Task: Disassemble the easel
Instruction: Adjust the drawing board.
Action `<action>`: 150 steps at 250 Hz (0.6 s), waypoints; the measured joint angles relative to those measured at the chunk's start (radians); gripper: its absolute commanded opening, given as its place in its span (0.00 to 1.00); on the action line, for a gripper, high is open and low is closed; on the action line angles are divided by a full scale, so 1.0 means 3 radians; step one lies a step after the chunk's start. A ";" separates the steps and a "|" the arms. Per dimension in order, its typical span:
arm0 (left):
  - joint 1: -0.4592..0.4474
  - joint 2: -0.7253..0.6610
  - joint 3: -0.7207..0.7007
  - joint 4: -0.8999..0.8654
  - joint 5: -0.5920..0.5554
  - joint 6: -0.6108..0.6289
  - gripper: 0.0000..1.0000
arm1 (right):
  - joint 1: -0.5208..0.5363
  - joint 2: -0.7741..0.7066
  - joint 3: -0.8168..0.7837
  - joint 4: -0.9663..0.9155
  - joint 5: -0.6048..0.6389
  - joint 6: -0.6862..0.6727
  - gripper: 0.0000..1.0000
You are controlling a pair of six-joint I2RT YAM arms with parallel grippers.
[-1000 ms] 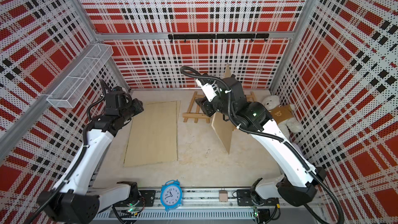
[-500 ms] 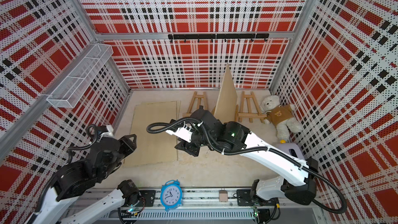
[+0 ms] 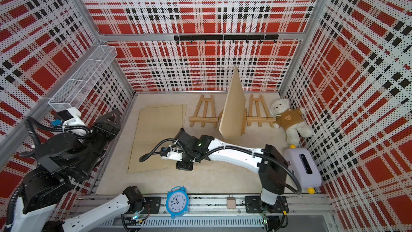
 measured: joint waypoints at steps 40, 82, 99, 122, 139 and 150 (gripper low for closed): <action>0.0000 0.0277 0.0318 0.0292 0.0114 0.0326 0.56 | 0.0131 0.0721 0.0633 0.0038 0.0099 -0.0192 0.46; 0.0000 0.0387 0.0436 0.0435 0.0299 0.0497 0.59 | 0.0229 0.1226 0.1133 -0.0017 0.0134 -0.0343 0.52; 0.0001 0.0369 0.0436 0.0437 0.0341 0.0523 0.60 | 0.0254 0.1375 0.1326 -0.0071 0.0135 -0.0375 0.53; 0.0001 0.0303 0.0416 0.0450 0.0357 0.0535 0.60 | 0.0296 0.1520 0.1512 -0.0093 0.0169 -0.0415 0.55; 0.0001 0.0247 0.0413 0.0454 0.0359 0.0538 0.61 | 0.0340 0.1587 0.1602 -0.0099 0.0237 -0.0430 0.56; 0.0001 0.0212 0.0413 0.0460 0.0360 0.0538 0.61 | 0.0376 0.1637 0.1651 -0.0079 0.0318 -0.0437 0.56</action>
